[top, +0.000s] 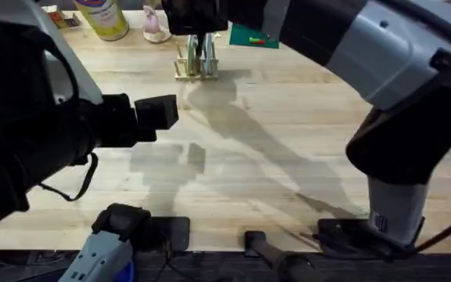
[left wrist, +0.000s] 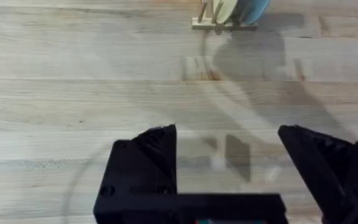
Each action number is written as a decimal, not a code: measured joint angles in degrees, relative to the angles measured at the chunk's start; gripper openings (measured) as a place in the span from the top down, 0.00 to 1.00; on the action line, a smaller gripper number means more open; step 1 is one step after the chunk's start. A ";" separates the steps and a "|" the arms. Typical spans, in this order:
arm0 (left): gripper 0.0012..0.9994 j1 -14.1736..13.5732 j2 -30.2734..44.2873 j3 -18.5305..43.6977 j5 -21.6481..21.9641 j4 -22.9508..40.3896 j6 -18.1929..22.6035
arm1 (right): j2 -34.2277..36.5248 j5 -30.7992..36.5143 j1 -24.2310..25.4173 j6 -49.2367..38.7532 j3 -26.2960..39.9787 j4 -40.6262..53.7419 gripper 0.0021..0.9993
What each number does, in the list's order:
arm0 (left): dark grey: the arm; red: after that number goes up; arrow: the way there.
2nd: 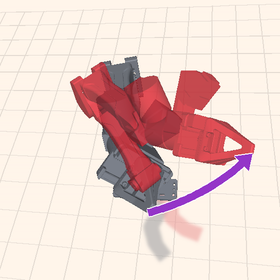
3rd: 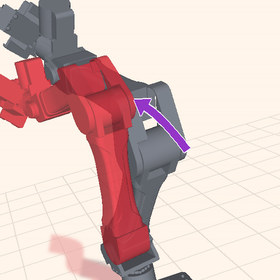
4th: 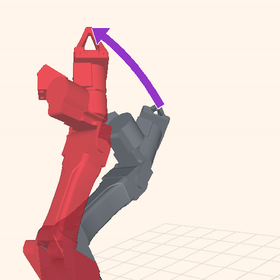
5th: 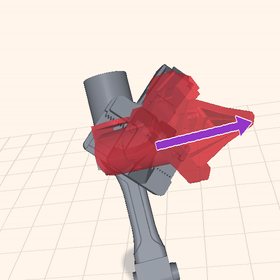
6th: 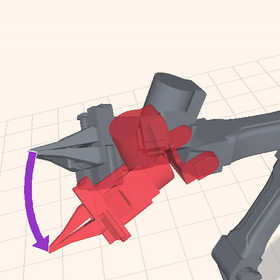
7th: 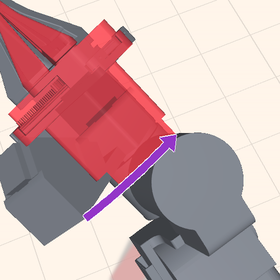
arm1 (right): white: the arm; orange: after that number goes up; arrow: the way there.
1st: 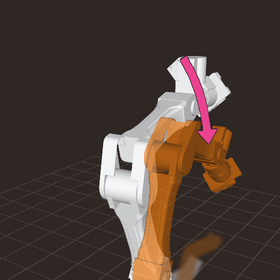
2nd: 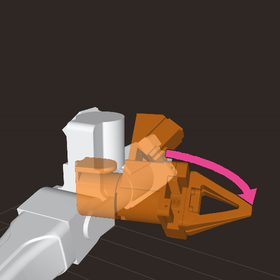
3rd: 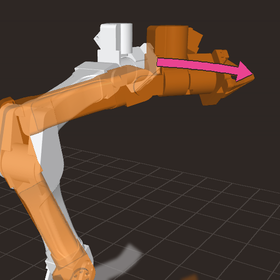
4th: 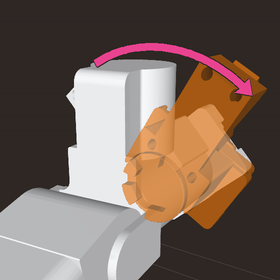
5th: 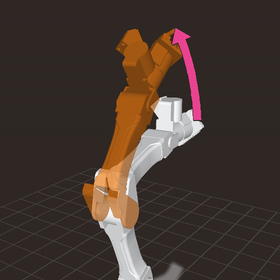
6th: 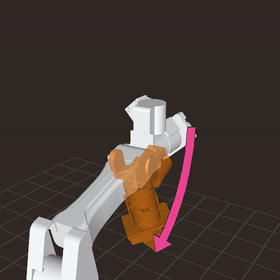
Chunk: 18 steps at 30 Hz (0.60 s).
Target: Pick up the plates from the table one by one and place each into a slot on the dish rack.
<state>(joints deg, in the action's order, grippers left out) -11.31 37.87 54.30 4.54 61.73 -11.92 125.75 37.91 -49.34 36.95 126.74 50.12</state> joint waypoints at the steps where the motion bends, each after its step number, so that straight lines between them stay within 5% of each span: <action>1: 0.01 0.00 0.01 0.00 0.01 0.00 0.00 | 0.02 -0.01 0.00 0.15 0.00 -0.05 0.97; 18: 0.01 0.00 0.00 0.00 0.00 0.00 0.00 | 2.80 -2.03 0.00 0.83 0.00 0.02 0.97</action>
<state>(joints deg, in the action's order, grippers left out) -11.31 37.87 54.30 4.54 61.73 -11.92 128.55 35.88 -49.34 37.78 126.74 50.15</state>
